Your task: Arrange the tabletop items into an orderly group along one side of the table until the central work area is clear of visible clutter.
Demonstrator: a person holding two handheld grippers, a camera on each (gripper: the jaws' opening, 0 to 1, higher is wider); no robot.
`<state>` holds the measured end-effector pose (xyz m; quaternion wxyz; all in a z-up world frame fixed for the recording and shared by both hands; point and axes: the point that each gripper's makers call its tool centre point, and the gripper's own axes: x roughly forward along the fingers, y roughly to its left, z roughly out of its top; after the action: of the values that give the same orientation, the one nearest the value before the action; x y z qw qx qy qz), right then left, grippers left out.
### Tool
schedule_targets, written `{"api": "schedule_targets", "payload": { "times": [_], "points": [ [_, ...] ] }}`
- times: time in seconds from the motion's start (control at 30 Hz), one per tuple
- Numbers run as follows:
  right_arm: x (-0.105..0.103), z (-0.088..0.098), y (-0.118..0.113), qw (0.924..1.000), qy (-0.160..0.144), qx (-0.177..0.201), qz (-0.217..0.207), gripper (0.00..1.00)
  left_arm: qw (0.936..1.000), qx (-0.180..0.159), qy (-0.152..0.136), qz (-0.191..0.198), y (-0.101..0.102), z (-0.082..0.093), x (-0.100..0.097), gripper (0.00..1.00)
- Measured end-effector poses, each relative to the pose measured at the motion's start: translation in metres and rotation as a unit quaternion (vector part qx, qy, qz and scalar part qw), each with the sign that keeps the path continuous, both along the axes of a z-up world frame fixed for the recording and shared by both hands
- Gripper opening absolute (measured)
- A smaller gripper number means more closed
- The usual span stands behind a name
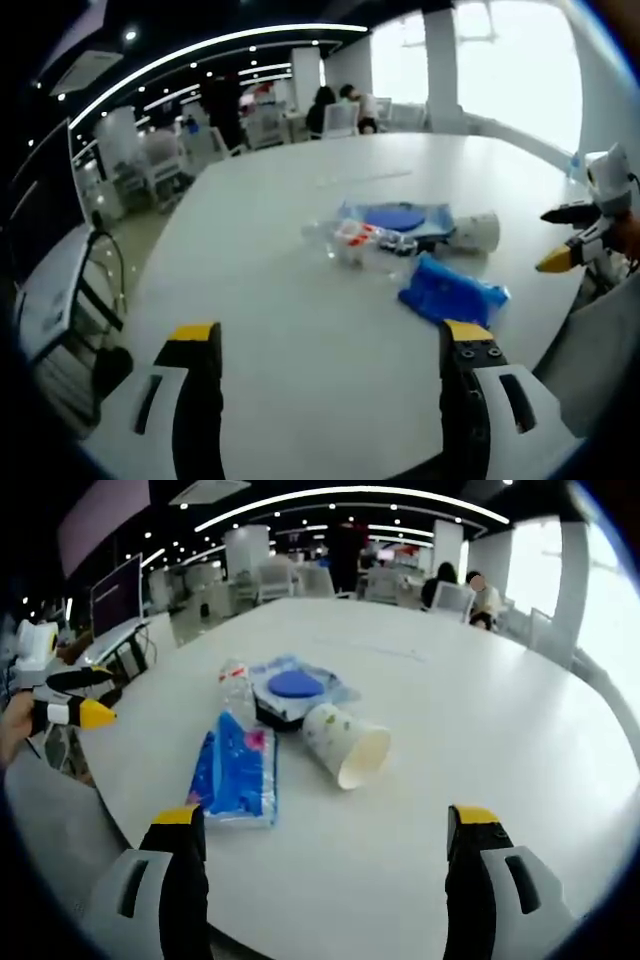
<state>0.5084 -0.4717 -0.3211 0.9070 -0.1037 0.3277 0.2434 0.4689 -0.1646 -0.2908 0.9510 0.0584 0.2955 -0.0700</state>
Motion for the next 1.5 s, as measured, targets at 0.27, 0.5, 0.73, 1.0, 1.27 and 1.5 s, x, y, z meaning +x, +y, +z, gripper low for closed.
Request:
{"api": "schedule_targets", "payload": {
  "times": [0.27,0.5,0.73,1.0,1.27,1.5],
  "points": [
    [0.0,0.001,0.0,1.0,-0.001,0.002,-0.001,0.99,0.9999,0.001,-0.01,0.012,0.005,0.004,0.001,0.85],
    [0.001,0.0,-0.003,1.0,0.003,0.003,-0.007,0.99,0.9996,-0.016,-0.018,0.012,0.004,0.007,0.003,0.89],
    [0.0,-0.001,-0.002,1.0,0.005,0.001,-0.004,0.99,0.9995,-0.027,-0.015,0.009,0.0,0.005,0.002,0.91],
    [0.0,-0.002,-0.003,1.0,0.007,0.001,-0.006,0.99,0.9995,-0.025,-0.018,0.011,0.001,0.006,0.003,0.92],
    [-0.001,-0.004,-0.003,0.9999,0.011,-0.001,-0.003,0.99,0.9996,-0.024,-0.015,-0.008,-0.008,0.004,0.003,0.98],
    [-0.003,-0.007,-0.002,0.9998,0.017,-0.006,0.001,0.99,0.9995,-0.023,-0.017,-0.011,-0.009,0.006,0.003,0.99]
  ]
}}
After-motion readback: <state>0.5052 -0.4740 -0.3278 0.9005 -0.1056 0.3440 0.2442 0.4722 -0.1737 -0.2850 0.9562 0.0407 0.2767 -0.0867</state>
